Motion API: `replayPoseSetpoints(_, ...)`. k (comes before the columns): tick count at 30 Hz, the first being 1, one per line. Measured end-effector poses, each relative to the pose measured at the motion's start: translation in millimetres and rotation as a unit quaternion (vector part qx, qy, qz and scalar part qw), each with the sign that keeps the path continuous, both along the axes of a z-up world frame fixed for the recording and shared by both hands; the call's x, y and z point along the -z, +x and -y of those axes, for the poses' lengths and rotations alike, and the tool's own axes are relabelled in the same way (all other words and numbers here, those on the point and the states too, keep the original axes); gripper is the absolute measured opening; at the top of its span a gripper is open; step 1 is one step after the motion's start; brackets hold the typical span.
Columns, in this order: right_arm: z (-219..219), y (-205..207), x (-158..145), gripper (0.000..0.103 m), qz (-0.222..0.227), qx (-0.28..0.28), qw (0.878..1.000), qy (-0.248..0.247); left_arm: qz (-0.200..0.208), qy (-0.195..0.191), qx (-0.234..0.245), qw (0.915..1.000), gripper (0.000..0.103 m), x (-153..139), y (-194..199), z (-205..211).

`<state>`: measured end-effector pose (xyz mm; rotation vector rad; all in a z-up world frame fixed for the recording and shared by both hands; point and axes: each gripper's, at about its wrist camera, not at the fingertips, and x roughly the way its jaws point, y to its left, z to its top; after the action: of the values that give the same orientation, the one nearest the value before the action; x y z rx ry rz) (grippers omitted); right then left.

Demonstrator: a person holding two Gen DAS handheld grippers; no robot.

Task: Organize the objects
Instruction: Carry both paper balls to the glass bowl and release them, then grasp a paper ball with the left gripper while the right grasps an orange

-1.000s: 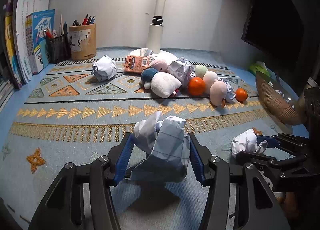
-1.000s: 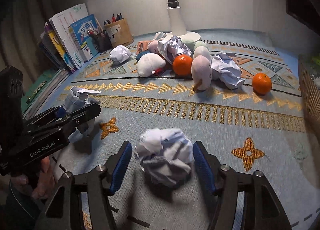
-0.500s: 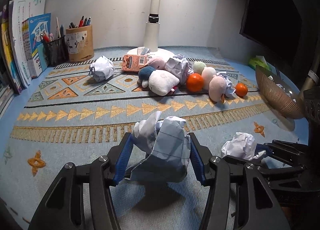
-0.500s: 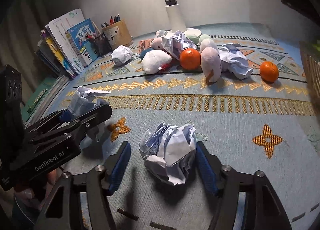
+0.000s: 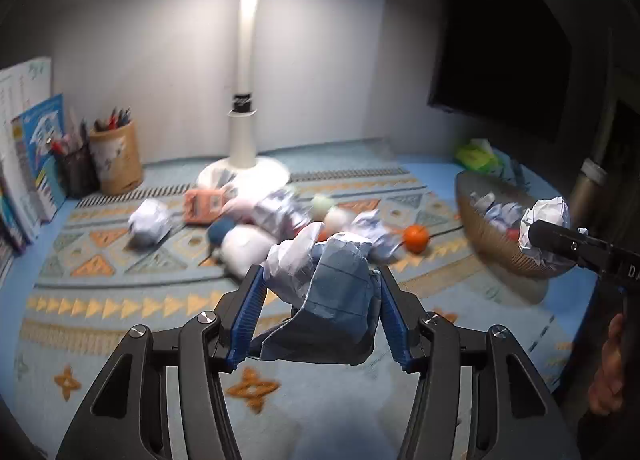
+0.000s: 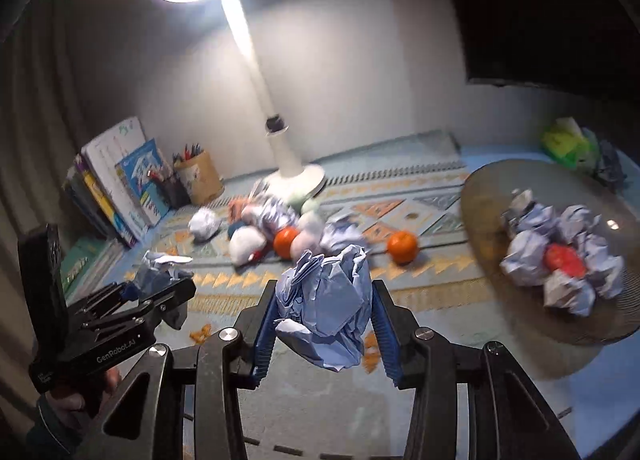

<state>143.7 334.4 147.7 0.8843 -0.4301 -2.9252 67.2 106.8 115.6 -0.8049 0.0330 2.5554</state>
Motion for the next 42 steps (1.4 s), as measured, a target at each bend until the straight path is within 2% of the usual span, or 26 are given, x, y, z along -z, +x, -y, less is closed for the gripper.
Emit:
replayPoseSetpoints(4, -64, 8, -50, 0.043, -0.023, 0.056, 0.998, -0.004, 0.008, 0.040, 0.058, 0.9975, 0.052, -41, -23, -63)
replayPoseSetpoints(7, -100, 5, -62, 0.043, -0.014, 0.105, 0.994, 0.007, 0.008, 0.042, 0.088, 0.9952, 0.052, -48, -33, -116)
replayPoseSetpoints(13, -149, -16, -18, 0.043, 0.045, 0.150, 0.987, -0.023, 0.043, 0.024, 0.145, 0.9883, 0.052, -19, -46, -201)
replayPoseSetpoints(17, -173, -27, 3, 0.044, 0.060, 0.178, 0.981, -0.045, 0.055, 0.016, 0.172, 0.9835, 0.053, -4, -55, -235)
replayPoseSetpoints(18, -178, -31, 7, 0.048, 0.065, 0.175, 0.981, -0.052, 0.056, 0.019, 0.176, 0.9826, 0.061, -1, -57, -239)
replayPoseSetpoints(19, -183, -34, 10, 0.058, 0.070, 0.173, 0.981, -0.058, 0.060, 0.024, 0.182, 0.9811, 0.069, 0, -59, -242)
replayPoseSetpoints(20, -187, -36, 12, 0.062, 0.072, 0.175, 0.980, -0.060, 0.066, 0.026, 0.181, 0.9808, 0.085, 1, -61, -242)
replayPoseSetpoints(21, -188, -36, 12, 0.064, 0.069, 0.175, 0.980, -0.060, 0.069, 0.032, 0.176, 0.9815, 0.089, 1, -61, -239)
replayPoseSetpoints(26, -177, -30, 11, 0.064, 0.057, 0.162, 0.983, -0.064, 0.071, 0.040, 0.162, 0.9835, 0.089, 0, -56, -204)
replayPoseSetpoints(31, -131, -30, 3, 0.065, 0.039, 0.113, 0.991, -0.055, 0.058, 0.042, 0.119, 0.9903, 0.089, 1, -42, -132)
replayPoseSetpoints(37, -62, -48, -5, 0.066, 0.027, 0.031, 0.999, -0.035, 0.041, 0.028, 0.018, 0.9986, 0.089, 7, -33, -27)
replayPoseSetpoints(39, -36, -57, 3, 0.066, 0.029, 0.011, 0.999, -0.029, 0.048, 0.021, -0.021, 0.9984, 0.096, 16, -35, 9)
replayPoseSetpoints(42, 2, -74, 30, 0.066, 0.048, -0.013, 0.999, -0.019, 0.058, 0.014, -0.078, 0.9951, 0.098, 38, -39, 55)
